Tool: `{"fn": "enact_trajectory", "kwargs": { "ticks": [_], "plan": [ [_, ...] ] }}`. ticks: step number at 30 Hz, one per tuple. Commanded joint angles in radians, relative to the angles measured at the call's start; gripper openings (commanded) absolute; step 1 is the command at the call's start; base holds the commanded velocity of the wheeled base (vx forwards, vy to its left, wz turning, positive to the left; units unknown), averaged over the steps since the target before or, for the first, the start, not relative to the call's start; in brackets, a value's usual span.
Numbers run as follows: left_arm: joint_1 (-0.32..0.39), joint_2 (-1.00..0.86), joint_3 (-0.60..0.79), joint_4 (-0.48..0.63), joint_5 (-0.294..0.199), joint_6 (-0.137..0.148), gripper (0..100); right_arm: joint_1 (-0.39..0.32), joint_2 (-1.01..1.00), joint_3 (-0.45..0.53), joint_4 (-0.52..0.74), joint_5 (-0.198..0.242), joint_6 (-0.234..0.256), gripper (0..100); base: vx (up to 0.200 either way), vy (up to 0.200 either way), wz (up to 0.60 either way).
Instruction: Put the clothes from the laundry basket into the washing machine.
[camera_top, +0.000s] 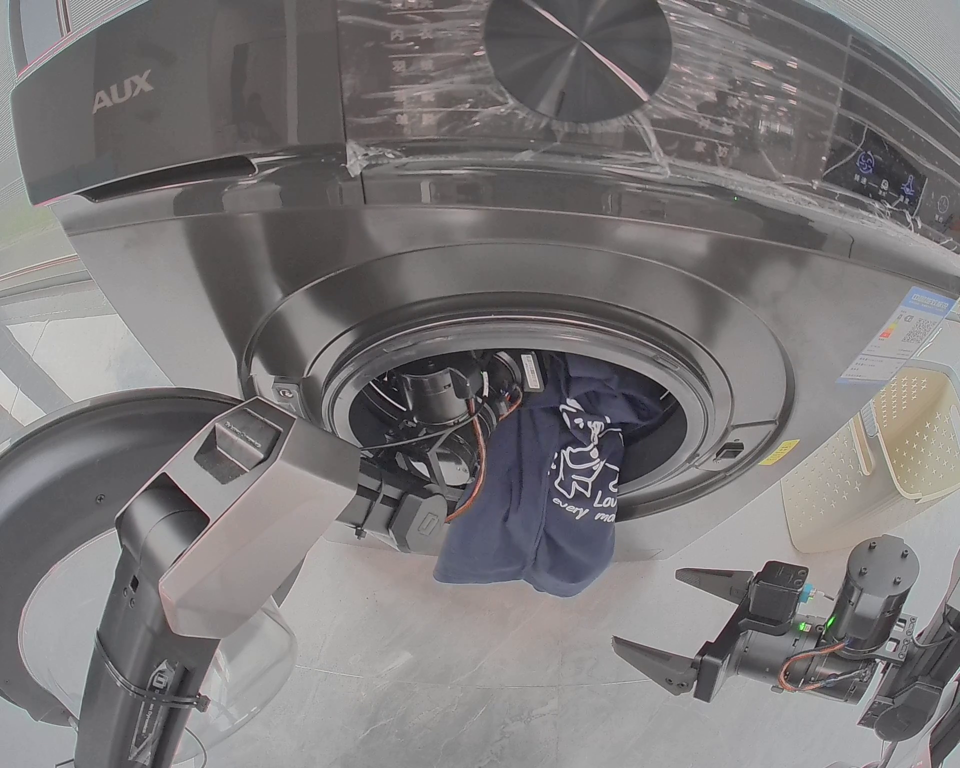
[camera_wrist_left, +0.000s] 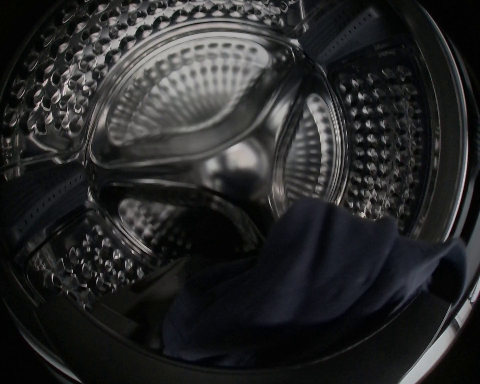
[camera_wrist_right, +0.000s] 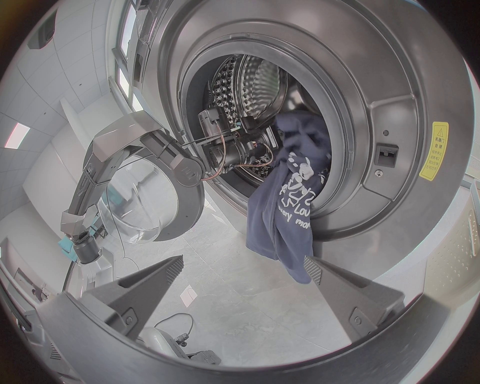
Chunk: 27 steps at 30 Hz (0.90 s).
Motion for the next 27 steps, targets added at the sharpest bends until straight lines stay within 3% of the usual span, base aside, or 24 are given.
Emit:
{"fn": "enact_trajectory", "kwargs": {
  "ticks": [1, 7, 11, 19, 20, 27],
  "plan": [
    [-0.023, -0.036, 0.069, 0.032, -0.001, -0.006, 100, 0.001, 0.003, 0.016, -0.001, 0.000, 0.000, 100, 0.000, 0.000, 0.00],
    [-0.055, -0.067, 0.184, 0.038, -0.022, -0.003, 100, -0.001, 0.001, 0.016, -0.001, 0.002, 0.000, 100, 0.000, 0.000, 0.00],
    [-0.079, -0.103, 0.307, 0.035, -0.091, -0.006, 100, -0.001, 0.003, 0.016, -0.001, 0.002, 0.000, 100, 0.000, 0.000, 0.00],
    [-0.081, -0.090, 0.345, 0.033, -0.122, -0.001, 100, 0.005, 0.006, 0.016, 0.001, 0.002, 0.001, 100, 0.000, 0.000, 0.00],
    [-0.081, -0.083, 0.341, 0.033, -0.123, -0.001, 0, 0.007, 0.006, 0.016, -0.001, 0.002, 0.001, 100, 0.000, 0.000, 0.00],
    [-0.079, -0.021, 0.243, 0.030, -0.126, -0.006, 0, 0.010, 0.010, 0.016, 0.001, 0.002, 0.001, 100, 0.000, 0.000, 0.00]
  ]
}}
